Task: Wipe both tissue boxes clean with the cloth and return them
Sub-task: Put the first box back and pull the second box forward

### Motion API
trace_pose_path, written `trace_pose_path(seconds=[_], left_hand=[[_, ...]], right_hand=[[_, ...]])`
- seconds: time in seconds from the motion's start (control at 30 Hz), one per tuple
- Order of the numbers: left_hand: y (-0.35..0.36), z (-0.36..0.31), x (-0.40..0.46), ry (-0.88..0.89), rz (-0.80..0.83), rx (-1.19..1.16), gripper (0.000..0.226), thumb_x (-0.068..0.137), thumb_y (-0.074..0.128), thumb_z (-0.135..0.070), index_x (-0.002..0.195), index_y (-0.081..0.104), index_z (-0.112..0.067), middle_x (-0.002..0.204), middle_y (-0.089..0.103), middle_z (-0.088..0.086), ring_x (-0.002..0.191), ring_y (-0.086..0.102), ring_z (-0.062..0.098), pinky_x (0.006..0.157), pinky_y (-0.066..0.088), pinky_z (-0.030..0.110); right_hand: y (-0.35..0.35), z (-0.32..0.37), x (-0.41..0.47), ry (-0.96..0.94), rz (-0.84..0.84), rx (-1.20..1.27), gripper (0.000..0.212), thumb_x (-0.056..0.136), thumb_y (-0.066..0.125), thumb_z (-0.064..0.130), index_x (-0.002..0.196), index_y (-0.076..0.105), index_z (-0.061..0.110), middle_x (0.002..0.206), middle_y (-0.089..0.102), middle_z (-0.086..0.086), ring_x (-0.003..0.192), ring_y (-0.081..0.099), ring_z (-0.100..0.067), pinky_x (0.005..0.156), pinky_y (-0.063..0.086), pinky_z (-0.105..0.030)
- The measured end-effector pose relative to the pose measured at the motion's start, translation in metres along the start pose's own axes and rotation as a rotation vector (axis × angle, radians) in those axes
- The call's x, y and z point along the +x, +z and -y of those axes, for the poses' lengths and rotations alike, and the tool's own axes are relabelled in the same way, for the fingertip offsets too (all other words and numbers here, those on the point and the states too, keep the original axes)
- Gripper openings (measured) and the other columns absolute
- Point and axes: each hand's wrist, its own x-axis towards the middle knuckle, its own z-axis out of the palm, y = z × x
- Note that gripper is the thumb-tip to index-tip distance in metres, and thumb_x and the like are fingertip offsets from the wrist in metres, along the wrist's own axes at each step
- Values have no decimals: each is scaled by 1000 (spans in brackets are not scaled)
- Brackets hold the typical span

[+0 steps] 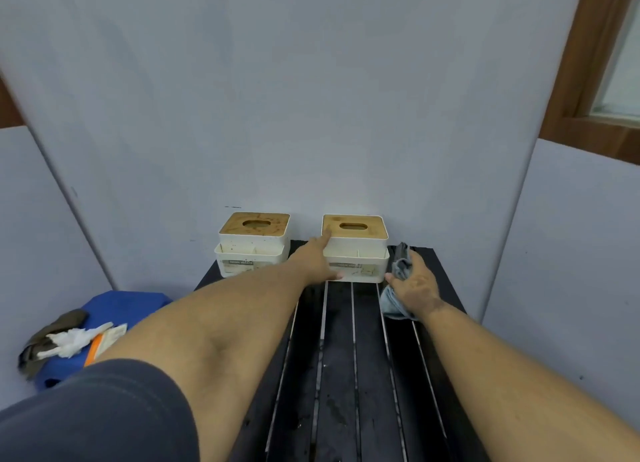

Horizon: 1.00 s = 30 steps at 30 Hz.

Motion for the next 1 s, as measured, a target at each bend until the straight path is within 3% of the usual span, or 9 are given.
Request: trace_pose_path(seconds=[0.07, 0.2, 0.4, 0.53, 0.67, 0.8, 1.0], left_hand=[[-5, 1, -23, 26, -42, -99, 113, 87, 80, -33, 162, -5, -34, 161, 38, -1, 142, 45, 25, 117, 38, 39], [-10, 23, -81, 10, -85, -101, 93, 91, 75, -36, 163, 18, -26, 167, 30, -1, 151, 32, 22, 122, 31, 40], [-22, 50, -178, 14, 15, 30, 63, 93, 72, -37, 150, 47, -24, 156, 45, -3, 144, 43, 19, 116, 34, 33], [-26, 66, -231, 3, 17, 65, 49, 92, 72, -38, 138, 58, -27, 146, 54, -5, 136, 50, 14, 113, 40, 33], [-32, 79, -267, -55, -12, 34, 42, 92, 74, -35, 131, 63, -26, 137, 61, -5, 128, 56, 14, 108, 45, 31], [-54, 87, -274, -112, -71, 0, 41, 93, 74, -32, 131, 63, -24, 134, 63, -3, 121, 57, 12, 104, 47, 30], [-90, 106, -231, -172, -131, -43, 55, 92, 74, -32, 141, 53, -17, 140, 59, 3, 127, 56, 20, 104, 44, 31]], right_hand=[[-21, 4, -11, -22, -14, 4, 49, 84, 76, 14, 126, 51, 9, 108, 62, -4, 98, 59, -22, 85, 41, -24], [-59, 15, -42, -53, -9, 16, 48, 78, 82, 17, 118, 55, 11, 103, 65, -5, 94, 62, -25, 84, 45, -31], [-76, 29, -98, -50, 180, 16, 67, 70, 89, 28, 124, 50, 24, 110, 66, -2, 98, 65, -21, 93, 52, -38], [-69, 44, -131, -39, 283, -23, 87, 67, 90, 29, 140, 43, 20, 121, 58, -2, 106, 60, -21, 100, 48, -39], [-57, 64, -161, -51, 314, 40, 80, 70, 88, 16, 138, 47, 19, 116, 57, 1, 103, 57, -17, 93, 43, -29], [-37, 75, -174, -79, 317, 76, 78, 67, 90, 18, 134, 51, 25, 121, 60, 4, 107, 60, -15, 102, 46, -35], [7, 108, -142, -170, 315, 104, 78, 68, 90, 22, 137, 54, 26, 127, 58, 4, 116, 57, -16, 109, 43, -35]])
